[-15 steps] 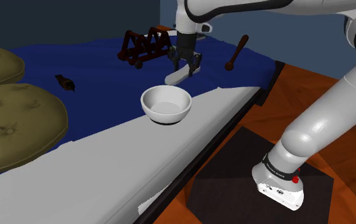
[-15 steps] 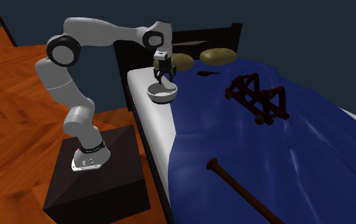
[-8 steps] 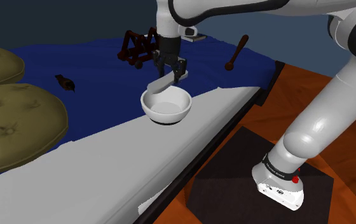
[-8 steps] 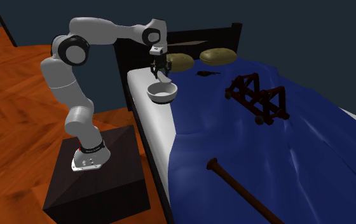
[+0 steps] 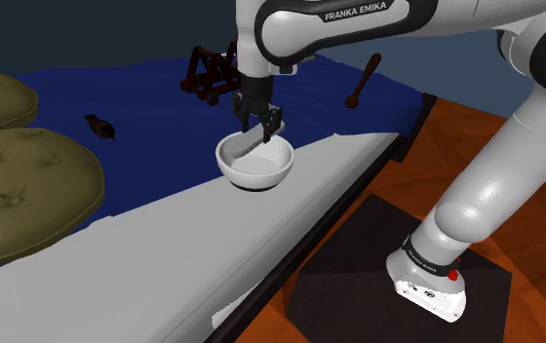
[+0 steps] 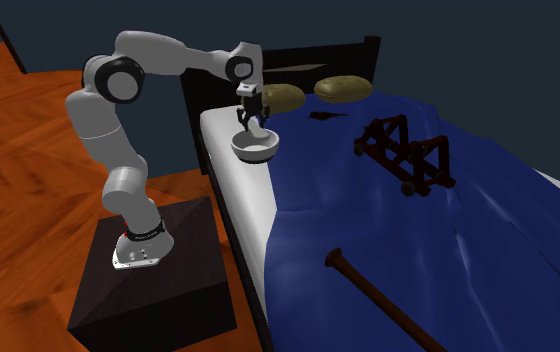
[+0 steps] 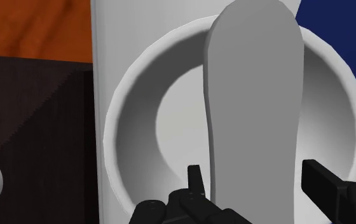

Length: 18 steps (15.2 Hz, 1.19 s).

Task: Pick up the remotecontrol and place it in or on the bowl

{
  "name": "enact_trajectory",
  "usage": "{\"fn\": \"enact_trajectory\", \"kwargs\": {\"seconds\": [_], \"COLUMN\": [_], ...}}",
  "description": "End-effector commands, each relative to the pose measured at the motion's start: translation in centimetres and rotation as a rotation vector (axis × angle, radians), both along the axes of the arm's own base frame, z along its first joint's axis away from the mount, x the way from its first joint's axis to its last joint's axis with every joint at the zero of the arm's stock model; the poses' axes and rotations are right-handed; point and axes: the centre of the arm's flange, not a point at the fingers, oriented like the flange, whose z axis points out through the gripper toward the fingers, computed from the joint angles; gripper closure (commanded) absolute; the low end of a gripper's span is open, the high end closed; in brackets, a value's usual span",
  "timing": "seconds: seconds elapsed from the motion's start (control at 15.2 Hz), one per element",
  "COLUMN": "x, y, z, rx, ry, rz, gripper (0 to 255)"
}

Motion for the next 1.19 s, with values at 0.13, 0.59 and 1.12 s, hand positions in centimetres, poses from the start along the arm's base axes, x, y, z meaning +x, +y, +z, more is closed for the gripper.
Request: {"fn": "enact_trajectory", "kwargs": {"seconds": [0.13,0.59,1.12], "x": [-0.1,-0.1,-0.1], "y": [-0.1,-0.1,-0.1], "z": [-2.1,-3.7,-3.7], "rx": [0.000,0.000,0.000], "ry": [-0.001,-0.001,-0.001], "rz": [0.000,0.000,0.000], "gripper": [255,255,0]}}
